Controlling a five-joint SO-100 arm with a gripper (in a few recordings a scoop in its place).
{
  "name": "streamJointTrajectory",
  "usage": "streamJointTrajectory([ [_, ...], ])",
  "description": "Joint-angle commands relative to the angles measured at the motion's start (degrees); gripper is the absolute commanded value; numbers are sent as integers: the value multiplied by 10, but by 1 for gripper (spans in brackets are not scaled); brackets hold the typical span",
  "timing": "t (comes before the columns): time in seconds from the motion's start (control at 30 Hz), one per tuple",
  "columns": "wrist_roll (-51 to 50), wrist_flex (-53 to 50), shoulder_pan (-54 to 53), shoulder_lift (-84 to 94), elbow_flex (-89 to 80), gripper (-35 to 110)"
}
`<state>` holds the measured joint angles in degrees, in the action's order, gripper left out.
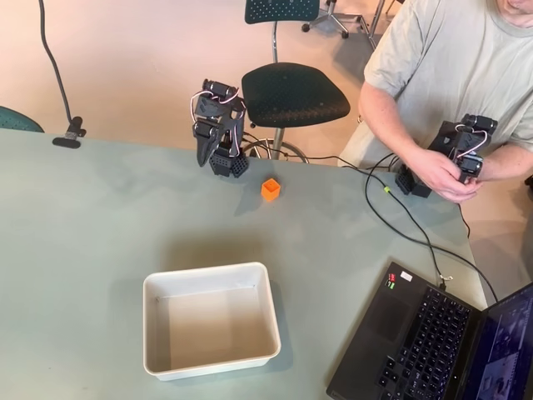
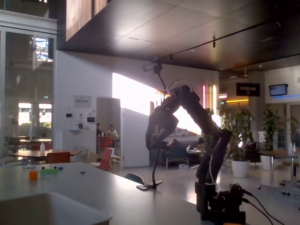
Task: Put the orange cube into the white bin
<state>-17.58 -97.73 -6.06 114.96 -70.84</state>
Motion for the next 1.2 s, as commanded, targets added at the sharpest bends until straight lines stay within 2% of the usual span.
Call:
streamJointTrajectory([
  [0.0,19,-5,33,-22,25,-3],
  [0.27,25,-5,157,-48,19,-3],
  [0.47,25,-5,311,-56,8,-3],
  [0.77,20,-3,520,-57,-134,-3],
  [0.97,20,1,574,-57,-224,-3],
  [1.17,20,2,581,-58,-269,-3],
])
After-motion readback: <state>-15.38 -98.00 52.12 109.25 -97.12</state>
